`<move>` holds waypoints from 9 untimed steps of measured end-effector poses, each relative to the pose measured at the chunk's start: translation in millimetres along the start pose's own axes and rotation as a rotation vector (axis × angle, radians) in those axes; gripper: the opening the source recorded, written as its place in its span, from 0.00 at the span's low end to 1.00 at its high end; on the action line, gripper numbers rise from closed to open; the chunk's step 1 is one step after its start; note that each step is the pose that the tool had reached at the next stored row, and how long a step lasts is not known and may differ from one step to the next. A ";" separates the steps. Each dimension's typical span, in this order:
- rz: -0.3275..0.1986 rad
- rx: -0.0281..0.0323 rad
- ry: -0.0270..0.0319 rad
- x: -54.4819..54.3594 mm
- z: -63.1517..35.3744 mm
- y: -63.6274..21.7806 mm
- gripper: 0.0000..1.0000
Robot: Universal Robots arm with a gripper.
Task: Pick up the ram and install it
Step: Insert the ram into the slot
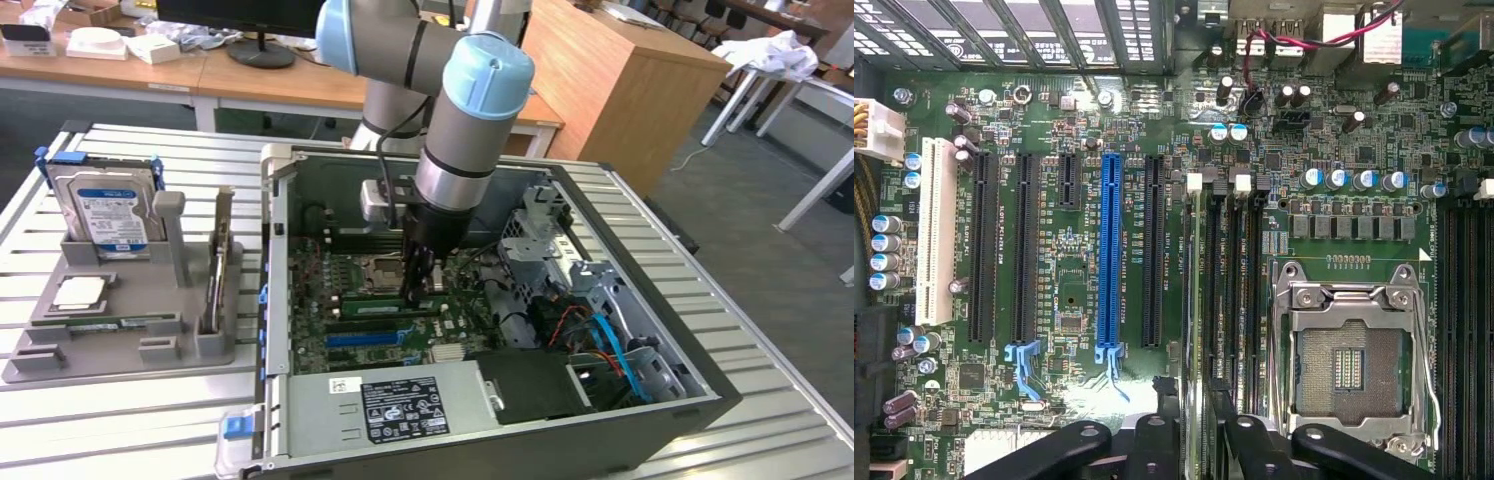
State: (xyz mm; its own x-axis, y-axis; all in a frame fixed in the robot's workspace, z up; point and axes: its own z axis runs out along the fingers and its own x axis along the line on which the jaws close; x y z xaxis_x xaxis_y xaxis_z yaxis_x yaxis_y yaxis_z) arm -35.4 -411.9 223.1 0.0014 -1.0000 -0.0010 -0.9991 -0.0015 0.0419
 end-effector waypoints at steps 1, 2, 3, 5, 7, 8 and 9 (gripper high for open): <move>0.000 0.0000 0.0000 0.0 0.0 0.0 0.25; 0.000 0.0000 -0.0001 0.0 0.0 0.0 0.25; 0.000 0.0000 0.0001 0.0 -0.6 0.1 0.25; 0.000 0.0000 0.0000 0.0 -2.8 0.1 0.25; 0.000 0.0000 0.0000 0.0 -6.4 0.3 0.25; 0.000 -0.0001 0.0000 0.0 -8.8 0.4 0.25; 0.000 -0.0001 0.0000 0.0 -11.5 0.5 0.25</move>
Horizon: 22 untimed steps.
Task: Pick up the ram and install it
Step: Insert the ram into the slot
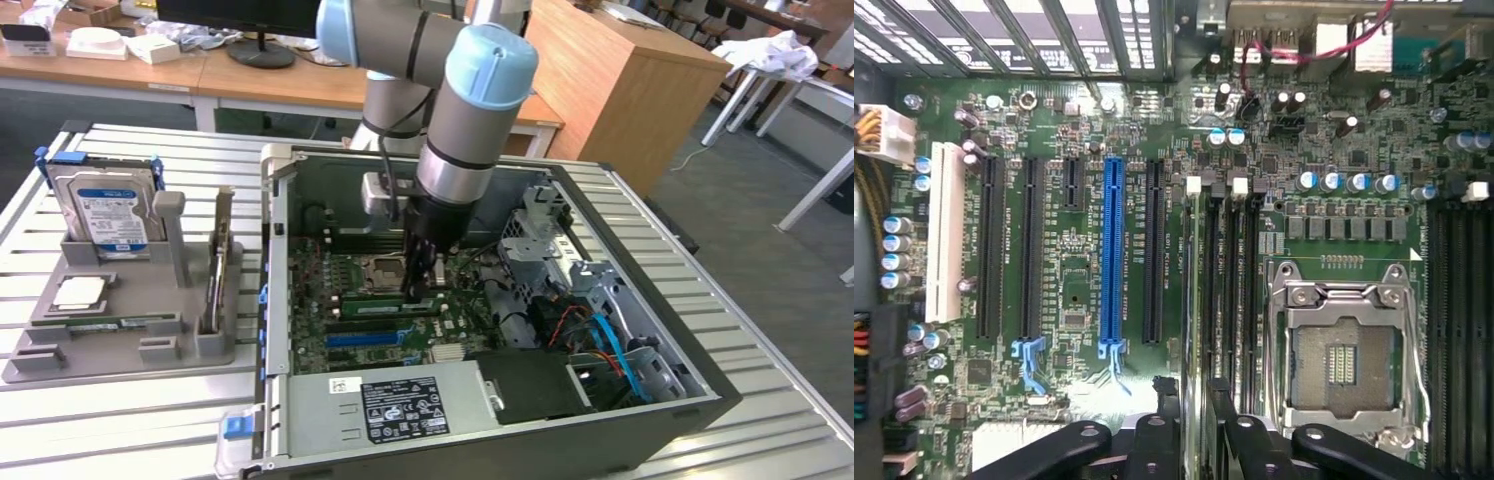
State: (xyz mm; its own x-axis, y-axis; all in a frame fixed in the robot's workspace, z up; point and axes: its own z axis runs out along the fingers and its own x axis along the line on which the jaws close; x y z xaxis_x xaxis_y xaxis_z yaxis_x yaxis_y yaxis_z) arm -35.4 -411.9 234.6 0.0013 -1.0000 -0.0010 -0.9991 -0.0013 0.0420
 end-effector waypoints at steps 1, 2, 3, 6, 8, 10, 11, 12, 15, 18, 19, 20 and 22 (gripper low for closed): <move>0.000 0.0000 -0.0001 0.0 -2.6 0.1 0.25; 0.000 0.0000 0.0000 0.0 -5.3 0.2 0.25; 0.000 0.0001 0.0000 0.0 -8.1 0.2 0.25; 0.000 0.0001 -0.0001 0.0 -16.7 0.5 0.25; 0.000 0.0001 0.0000 0.0 -22.1 0.7 0.25; 0.000 0.0001 0.0000 0.0 -27.4 0.9 0.25; 0.000 0.0001 0.0000 0.0 -30.2 1.0 0.25; 0.000 0.0000 -0.0001 -0.1 -33.0 1.2 0.25; 0.000 0.0001 0.0000 0.0 -41.9 1.5 0.25; 0.000 0.0000 0.0000 -0.1 -50.7 1.9 0.25; 0.000 0.0000 0.0000 -0.1 -53.7 2.0 0.25; 0.000 0.0001 -0.0001 -0.1 -56.6 2.1 0.25; 0.000 0.0001 0.0000 -0.1 -62.7 2.4 0.25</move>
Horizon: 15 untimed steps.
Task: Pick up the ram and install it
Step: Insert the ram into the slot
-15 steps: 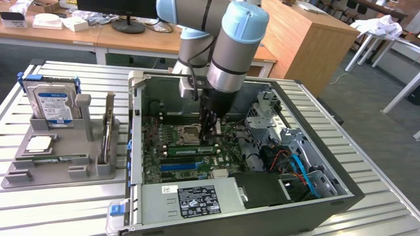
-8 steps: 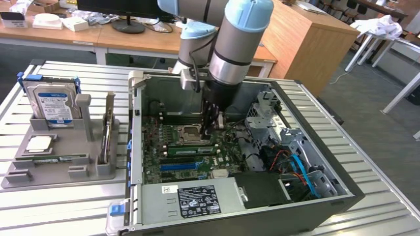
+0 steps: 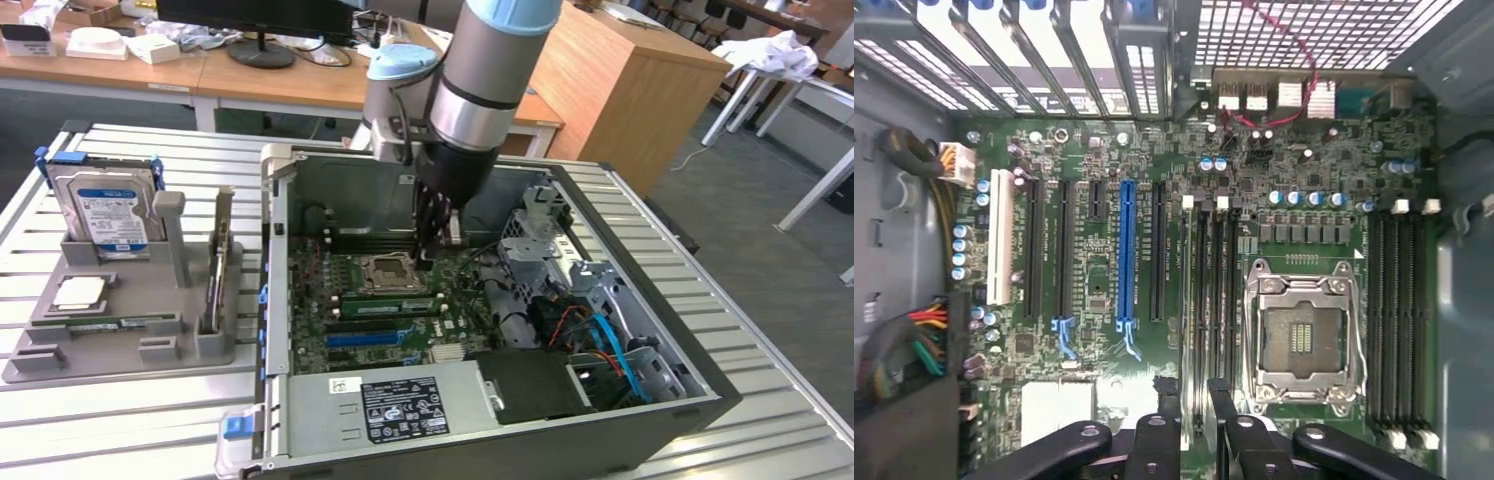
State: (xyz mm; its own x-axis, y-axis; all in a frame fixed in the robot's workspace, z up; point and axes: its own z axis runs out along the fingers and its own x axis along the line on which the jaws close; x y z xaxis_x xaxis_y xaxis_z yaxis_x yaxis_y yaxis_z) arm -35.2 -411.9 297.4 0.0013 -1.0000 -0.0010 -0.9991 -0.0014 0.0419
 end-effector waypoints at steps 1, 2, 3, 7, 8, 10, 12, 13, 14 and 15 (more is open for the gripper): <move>0.000 0.0000 0.0000 0.0 -3.1 0.1 0.25; 0.000 0.0000 0.0000 0.0 -6.2 0.2 0.25; 0.000 0.0000 0.0000 0.0 -9.4 0.4 0.25; 0.000 0.0000 0.0000 0.0 -21.6 0.9 0.25; 0.000 0.0000 0.0000 0.0 -24.6 1.0 0.25; 0.000 0.0000 -0.0001 -0.1 -29.8 1.2 0.25; 0.000 0.0000 0.0000 0.0 -34.9 1.4 0.25; 0.000 0.0000 0.0001 0.0 -37.1 1.5 0.25; 0.000 0.0000 0.0000 -0.1 -38.8 1.6 0.25; 0.000 0.0000 0.0000 -0.1 -40.2 1.7 0.25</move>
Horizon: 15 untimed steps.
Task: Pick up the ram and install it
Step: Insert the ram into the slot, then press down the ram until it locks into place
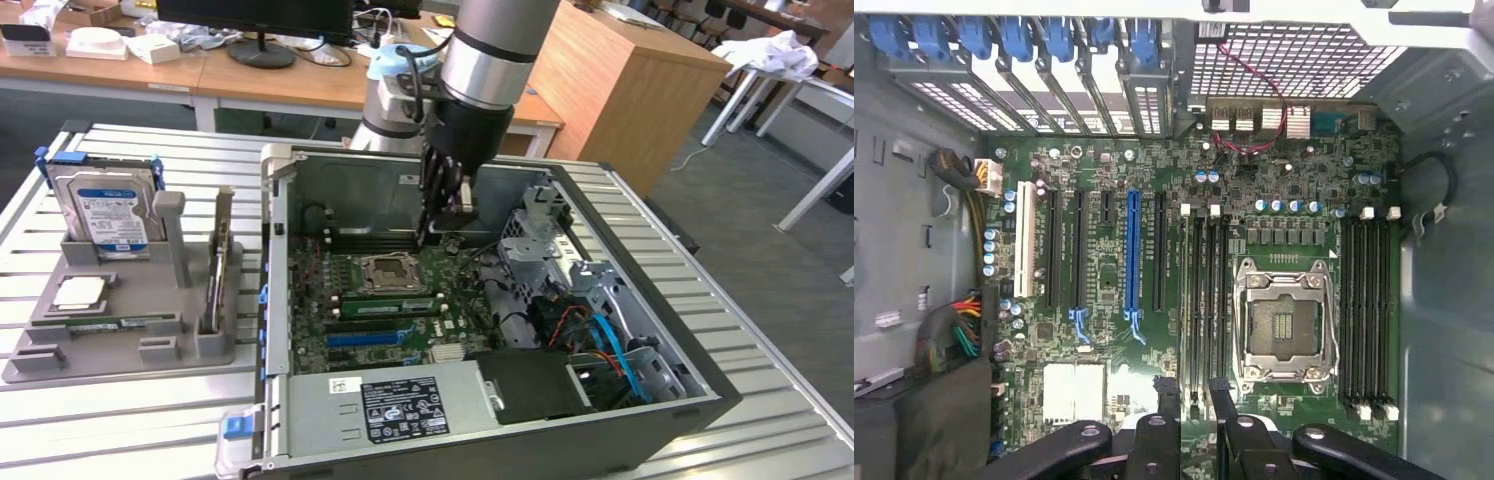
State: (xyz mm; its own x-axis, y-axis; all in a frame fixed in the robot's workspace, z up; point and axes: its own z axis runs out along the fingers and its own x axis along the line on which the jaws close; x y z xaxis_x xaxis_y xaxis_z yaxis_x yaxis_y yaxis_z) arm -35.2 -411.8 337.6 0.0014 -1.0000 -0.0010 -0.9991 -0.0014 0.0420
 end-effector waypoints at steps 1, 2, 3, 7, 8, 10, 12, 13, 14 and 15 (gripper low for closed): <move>0.000 0.0001 -0.0001 0.0 -1.2 0.1 0.25; 0.000 0.0001 0.0000 0.0 -2.6 0.1 0.25; 0.000 0.0000 0.0000 0.0 -4.4 0.2 0.25; 0.000 0.0001 -0.0001 0.0 -8.1 0.3 0.25; 0.000 0.0001 -0.0003 0.0 -8.0 0.3 0.25; 0.000 0.0000 0.0000 0.0 -8.1 0.3 0.25; 0.000 0.0000 -0.0001 0.0 -8.1 0.3 0.25; 0.000 0.0001 -0.0001 0.0 -8.1 0.3 0.25; 0.000 0.0000 0.0000 0.0 -8.1 0.3 0.25; 0.000 0.0000 -0.0001 0.0 -8.1 0.3 0.25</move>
State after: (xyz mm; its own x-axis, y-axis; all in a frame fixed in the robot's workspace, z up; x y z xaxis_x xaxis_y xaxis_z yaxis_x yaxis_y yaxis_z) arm -35.2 -411.9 345.7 0.0014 -1.0000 -0.0011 -0.9991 -0.0014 0.0419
